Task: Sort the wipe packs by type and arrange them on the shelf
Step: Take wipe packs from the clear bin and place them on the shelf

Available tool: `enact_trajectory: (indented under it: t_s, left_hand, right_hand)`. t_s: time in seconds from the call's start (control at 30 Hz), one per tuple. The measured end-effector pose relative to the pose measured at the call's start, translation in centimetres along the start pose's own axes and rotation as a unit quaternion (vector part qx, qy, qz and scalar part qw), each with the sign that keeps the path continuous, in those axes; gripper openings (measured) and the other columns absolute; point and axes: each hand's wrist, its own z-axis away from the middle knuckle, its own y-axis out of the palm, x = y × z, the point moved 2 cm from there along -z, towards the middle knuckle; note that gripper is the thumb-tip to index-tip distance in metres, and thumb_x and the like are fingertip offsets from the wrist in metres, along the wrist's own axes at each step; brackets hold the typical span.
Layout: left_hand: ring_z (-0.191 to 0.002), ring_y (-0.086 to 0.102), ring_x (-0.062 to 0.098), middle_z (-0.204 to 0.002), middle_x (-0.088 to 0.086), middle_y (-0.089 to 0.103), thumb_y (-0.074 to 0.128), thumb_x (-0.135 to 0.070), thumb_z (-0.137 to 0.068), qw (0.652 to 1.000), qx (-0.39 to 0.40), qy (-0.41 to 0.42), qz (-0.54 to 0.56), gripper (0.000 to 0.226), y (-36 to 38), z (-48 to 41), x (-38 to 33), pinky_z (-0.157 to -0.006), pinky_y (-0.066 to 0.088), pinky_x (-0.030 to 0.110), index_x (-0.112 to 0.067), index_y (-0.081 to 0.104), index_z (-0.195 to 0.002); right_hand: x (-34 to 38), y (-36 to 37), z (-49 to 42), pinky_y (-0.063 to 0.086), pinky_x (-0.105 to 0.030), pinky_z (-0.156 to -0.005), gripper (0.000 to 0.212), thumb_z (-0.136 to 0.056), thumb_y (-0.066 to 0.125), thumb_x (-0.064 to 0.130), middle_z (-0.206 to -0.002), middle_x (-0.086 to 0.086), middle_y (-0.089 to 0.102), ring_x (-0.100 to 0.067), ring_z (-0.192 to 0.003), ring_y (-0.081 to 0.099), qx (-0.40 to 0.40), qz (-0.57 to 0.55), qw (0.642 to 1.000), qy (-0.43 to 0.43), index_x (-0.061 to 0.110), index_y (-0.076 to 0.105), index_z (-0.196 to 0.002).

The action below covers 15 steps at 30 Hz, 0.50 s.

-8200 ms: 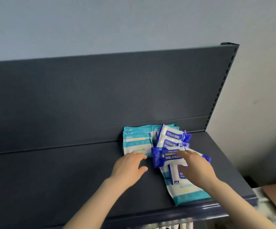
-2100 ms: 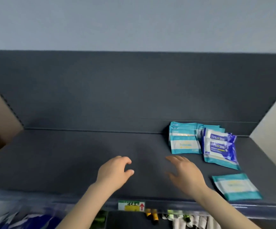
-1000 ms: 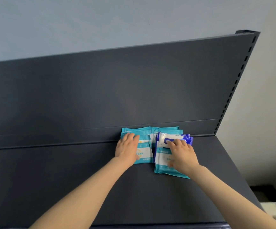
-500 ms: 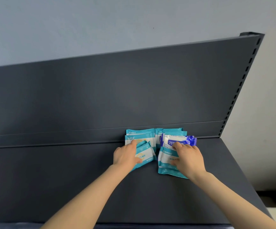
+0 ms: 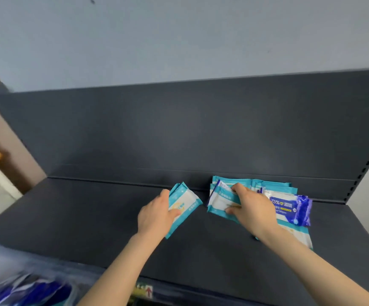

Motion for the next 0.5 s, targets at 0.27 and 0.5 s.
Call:
enact_trajectory:
  t_s: [0.27,0.5]
  left_hand:
    - [-0.079,0.058,0.012,-0.108,-0.007,0.060,0.052,-0.043,-0.094,0.996,-0.023,-0.080,0.037,0.025,-2.9,3.5,9.4,-0.051,0.039,0.025,-0.025,0.036,-0.103]
    - [-0.084,0.062,0.015,-0.118,0.000,0.060,0.046,-0.029,-0.097,0.977,-0.048,-0.183,0.102,0.025,-4.1,6.8,18.4,-0.057,0.050,0.028,-0.022,0.036,-0.119]
  right_hand:
    - [9.1,2.3,0.0,0.041,-0.032,-0.067,0.034,-0.080,0.064,0.043,-0.101,0.007,0.064,-0.021,-0.093,0.061,0.020,-0.035,0.997,-0.059,0.028,0.045,-0.104]
    - [18.3,4.9,0.7,0.039,-0.030,-0.061,0.033,-0.082,0.064,0.042,-0.104,0.012,0.062,-0.015,-0.089,0.060,0.077,-0.066,0.991,-0.087,0.031,0.043,-0.106]
